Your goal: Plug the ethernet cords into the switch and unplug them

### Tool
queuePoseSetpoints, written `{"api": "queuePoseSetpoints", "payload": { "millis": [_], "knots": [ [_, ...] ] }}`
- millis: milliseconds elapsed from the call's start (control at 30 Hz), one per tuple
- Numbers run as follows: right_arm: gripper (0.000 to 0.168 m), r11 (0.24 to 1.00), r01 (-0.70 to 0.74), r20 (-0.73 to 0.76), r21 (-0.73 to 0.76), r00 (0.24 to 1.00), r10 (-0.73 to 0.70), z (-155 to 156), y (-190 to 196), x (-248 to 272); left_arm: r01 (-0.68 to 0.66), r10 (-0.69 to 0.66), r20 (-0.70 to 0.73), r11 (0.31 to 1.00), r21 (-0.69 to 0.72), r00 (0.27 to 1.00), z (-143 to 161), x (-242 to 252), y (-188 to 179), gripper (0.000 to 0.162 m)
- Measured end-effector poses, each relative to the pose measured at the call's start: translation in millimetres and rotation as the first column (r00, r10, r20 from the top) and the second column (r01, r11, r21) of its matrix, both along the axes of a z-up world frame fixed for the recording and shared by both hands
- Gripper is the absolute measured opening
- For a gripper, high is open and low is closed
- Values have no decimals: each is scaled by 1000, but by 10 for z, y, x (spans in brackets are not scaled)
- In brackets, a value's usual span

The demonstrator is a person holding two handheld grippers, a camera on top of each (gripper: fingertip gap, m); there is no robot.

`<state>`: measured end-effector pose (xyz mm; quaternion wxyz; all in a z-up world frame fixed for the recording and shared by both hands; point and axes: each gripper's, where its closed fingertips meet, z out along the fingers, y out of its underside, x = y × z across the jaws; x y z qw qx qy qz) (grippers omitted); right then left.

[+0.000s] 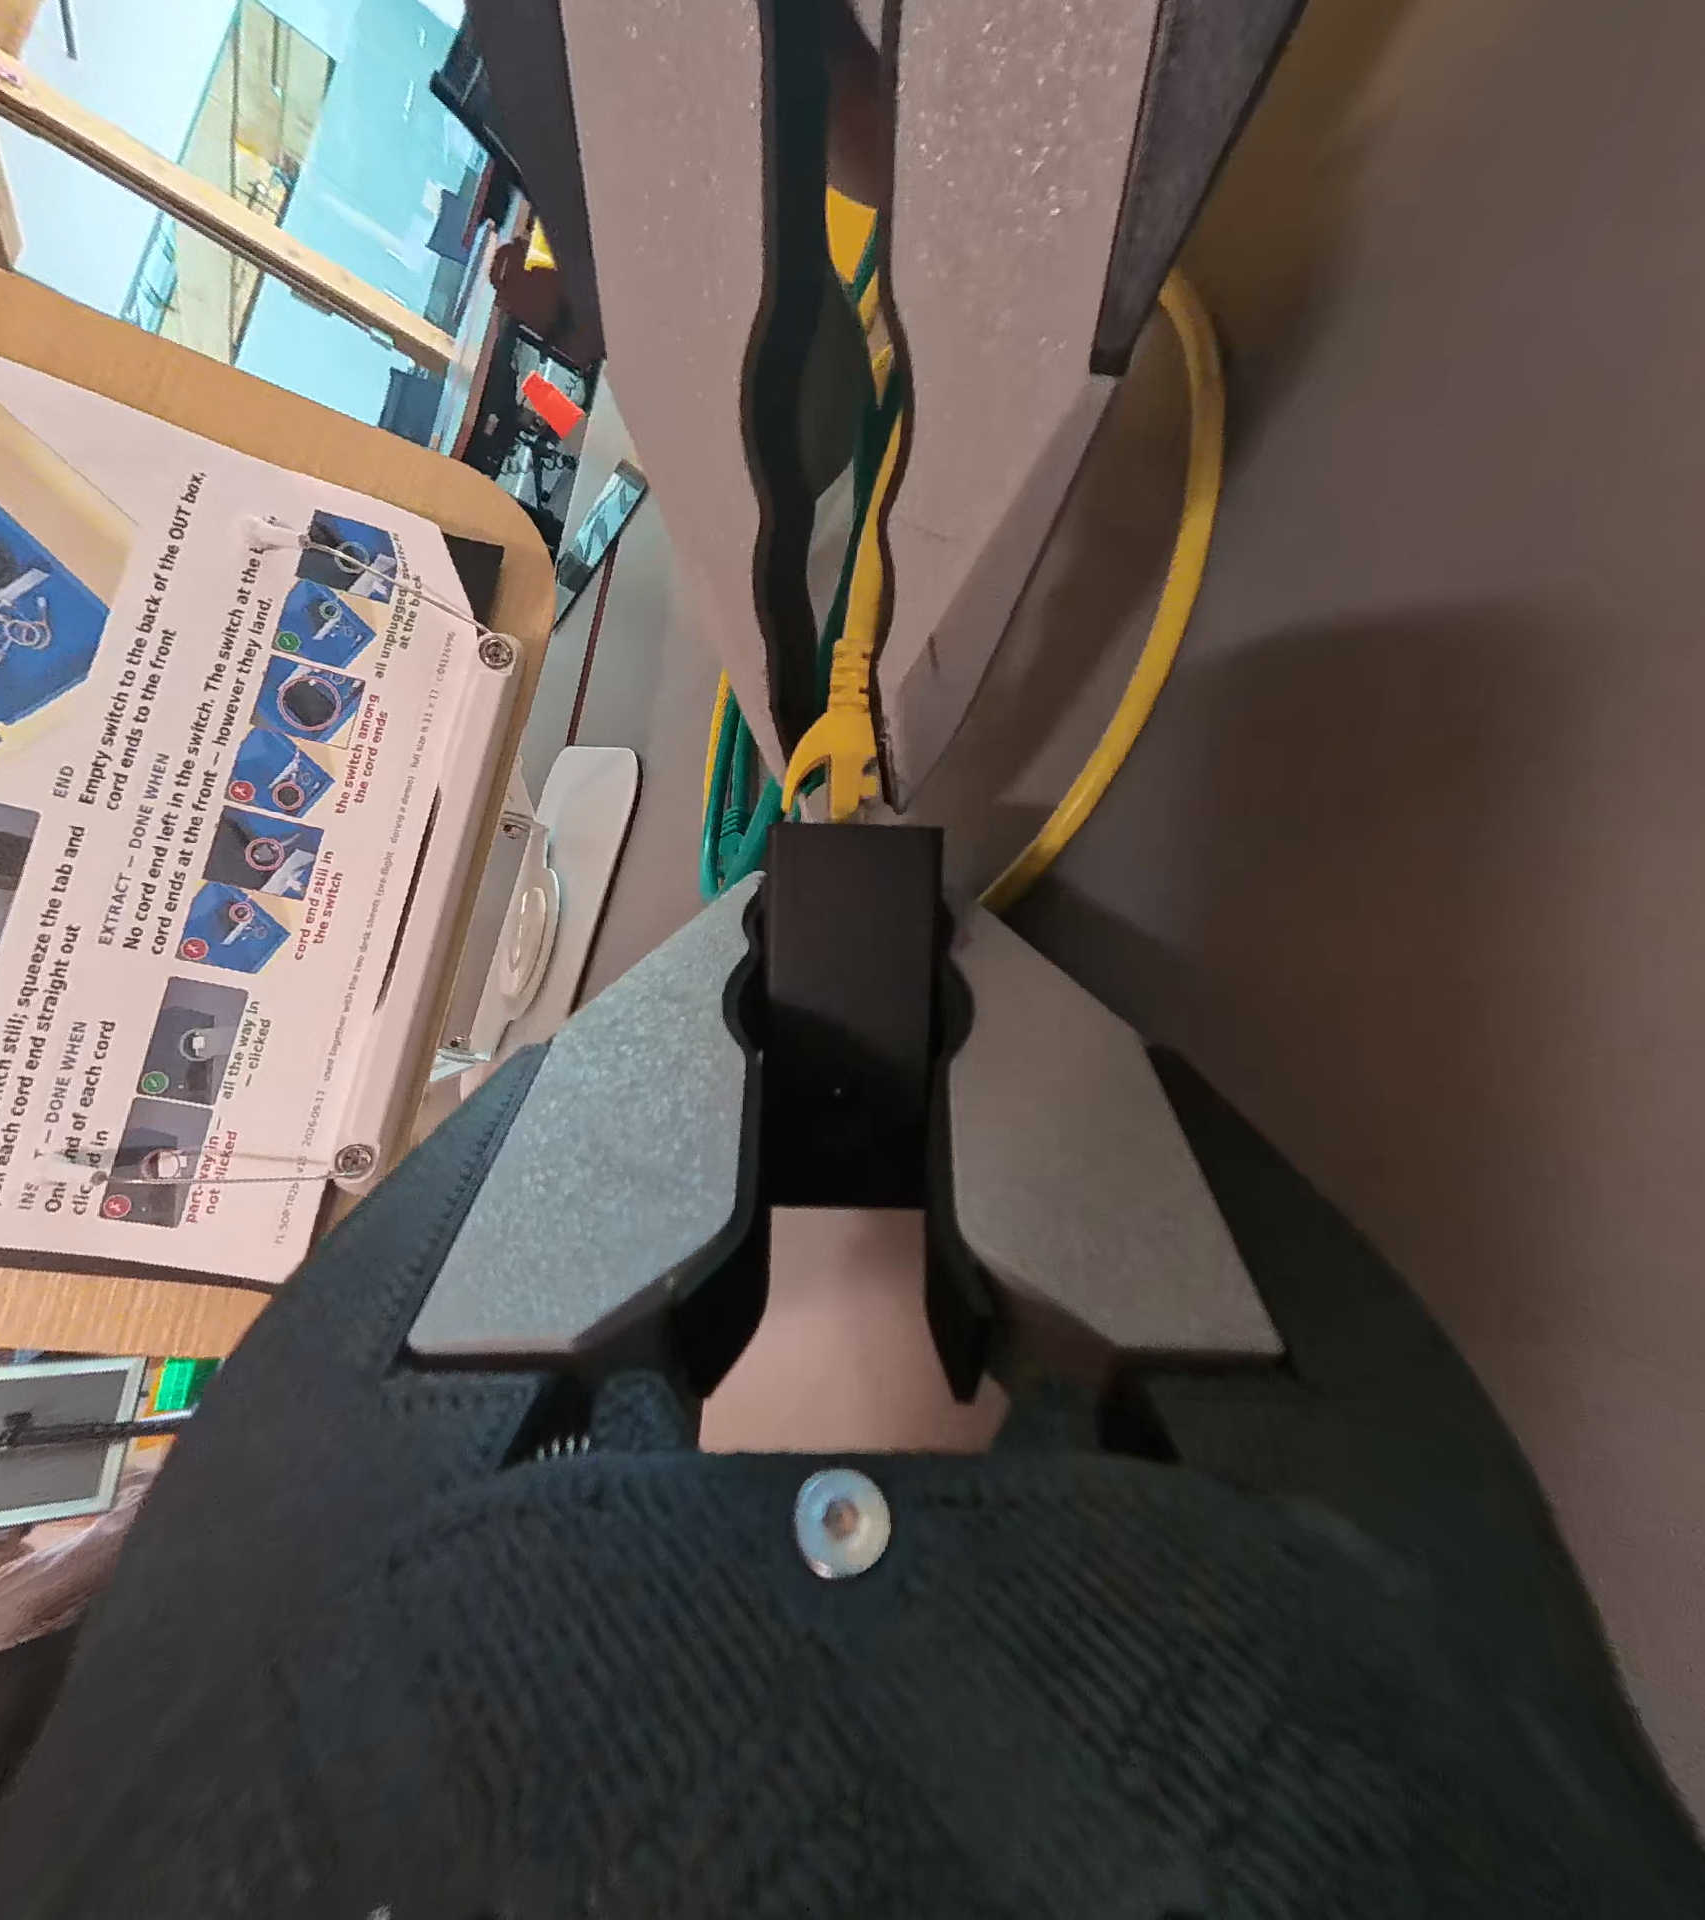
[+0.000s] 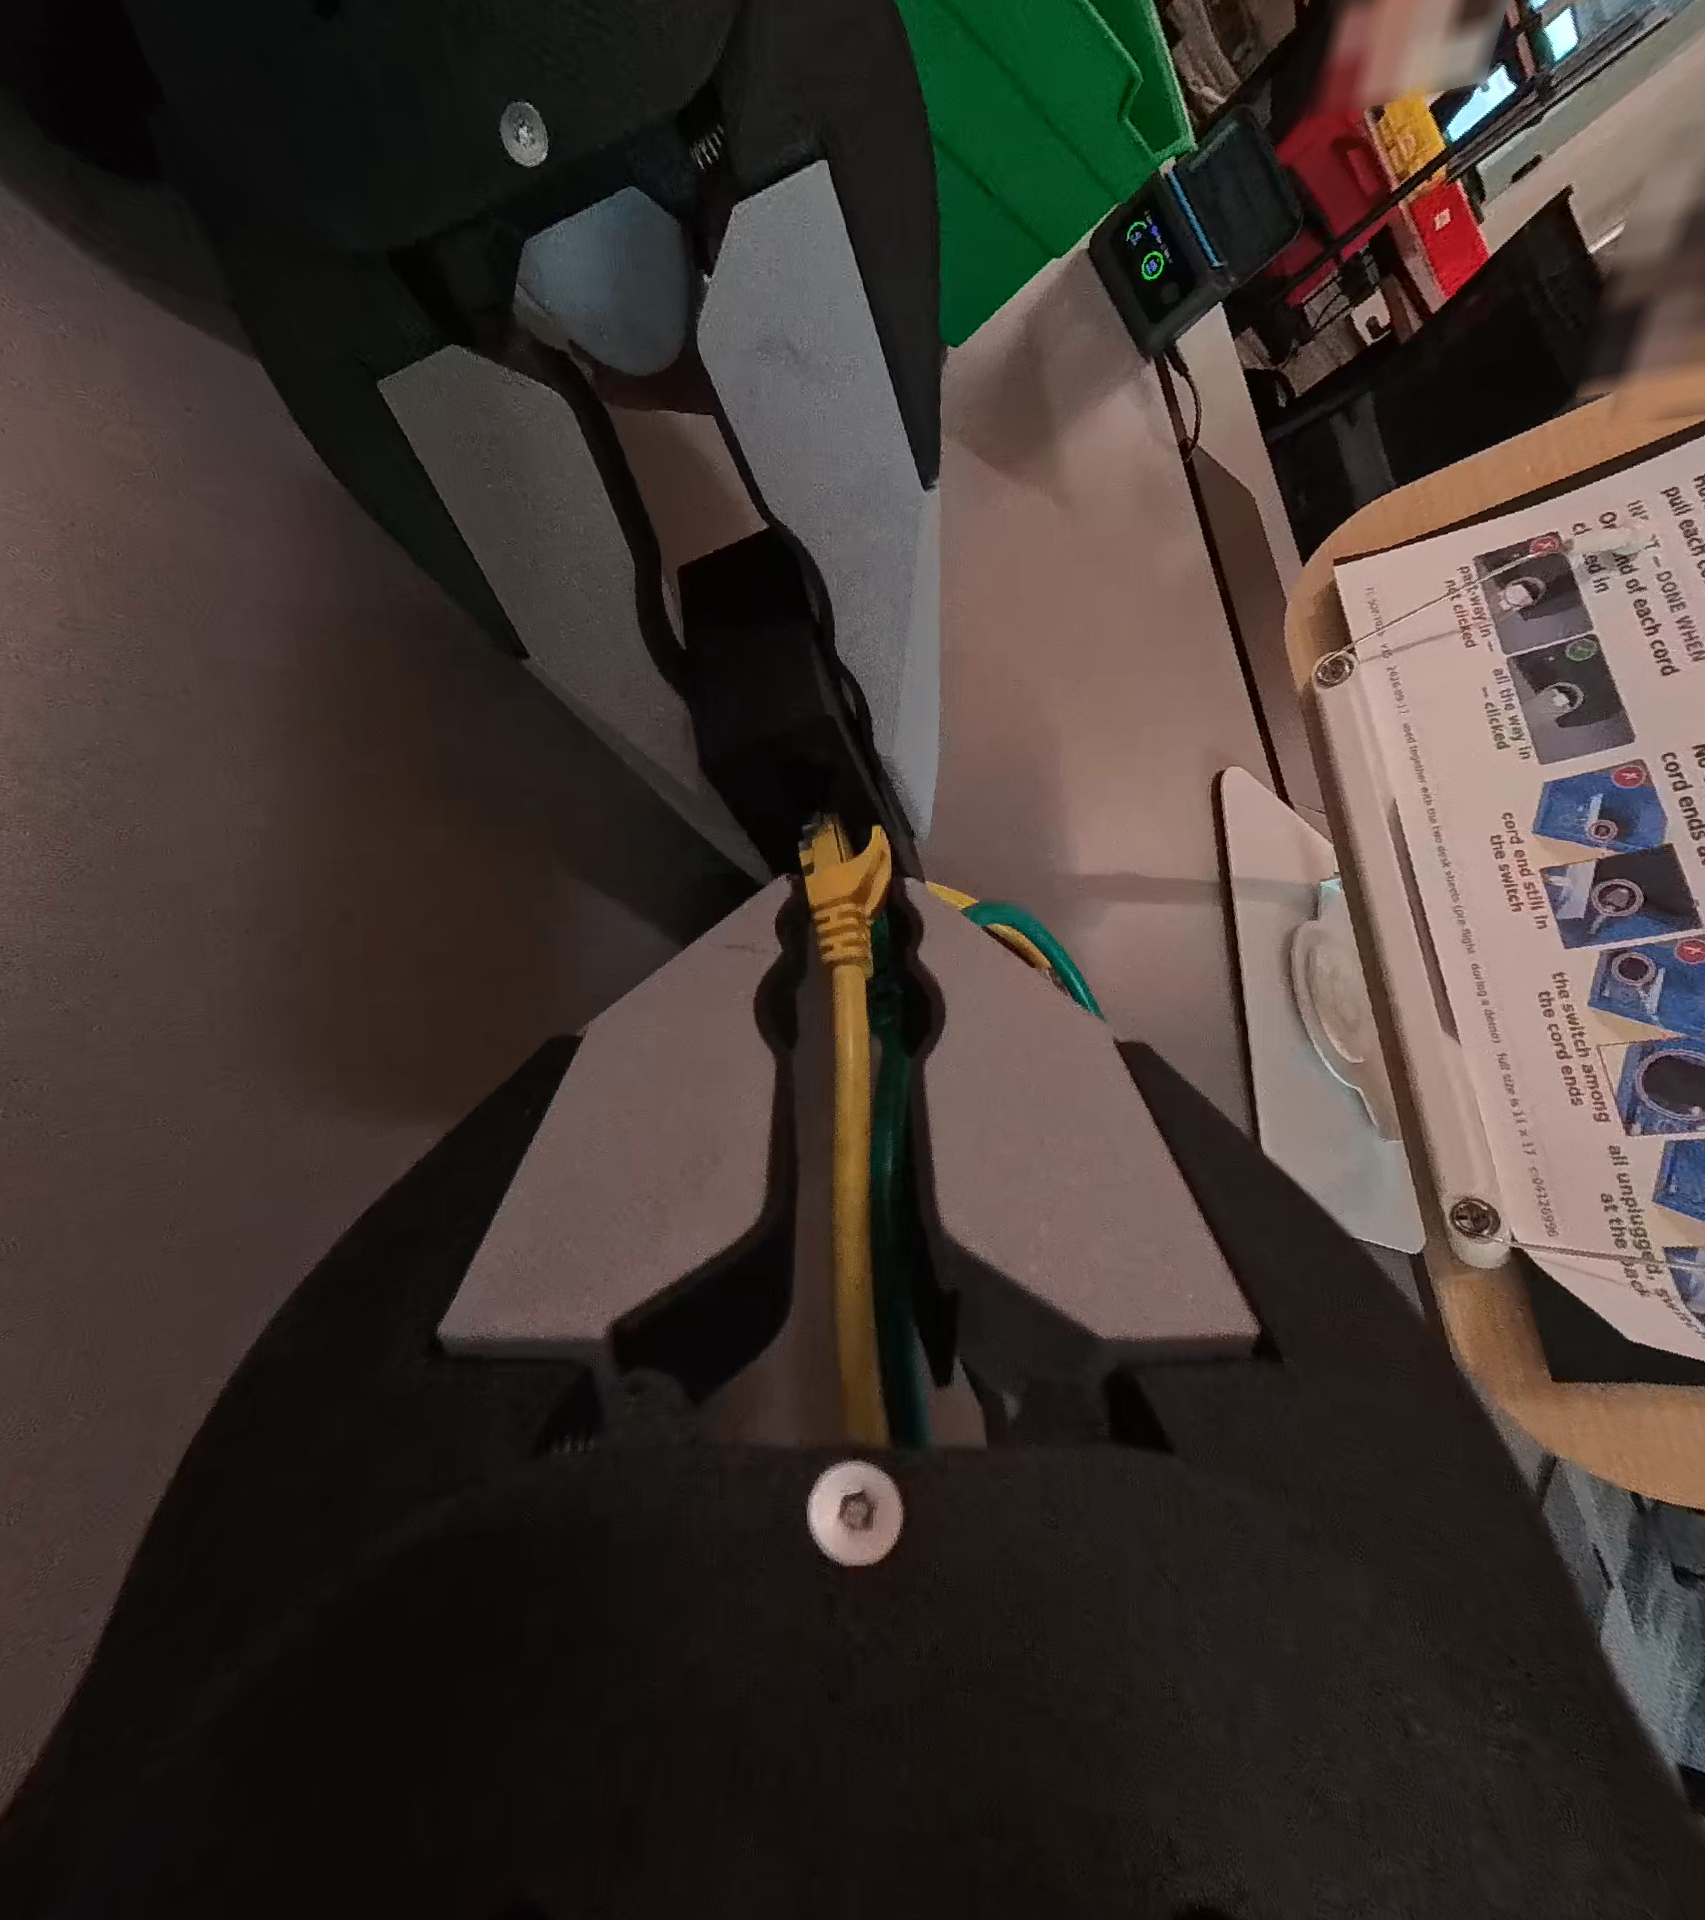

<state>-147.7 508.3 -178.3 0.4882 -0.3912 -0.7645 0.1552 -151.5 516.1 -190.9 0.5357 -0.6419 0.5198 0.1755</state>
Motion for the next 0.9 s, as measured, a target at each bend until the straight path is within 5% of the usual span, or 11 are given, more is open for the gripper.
{"api": "queuePoseSetpoints", "payload": {
  "millis": [400, 900],
  "knots": [
    [9, 960, 35, -16, 277, 999, -32, -6, -55, -112, -27, 27, -17, 1000, -11, 1000, -14, -62, 6, 27],
    [10, 950, 35, -39, 311, 999, -24, -44, -82, -121, 43, -43, 29, 999, -18, 999, 10, 23, -55, 26]
  ]
}}
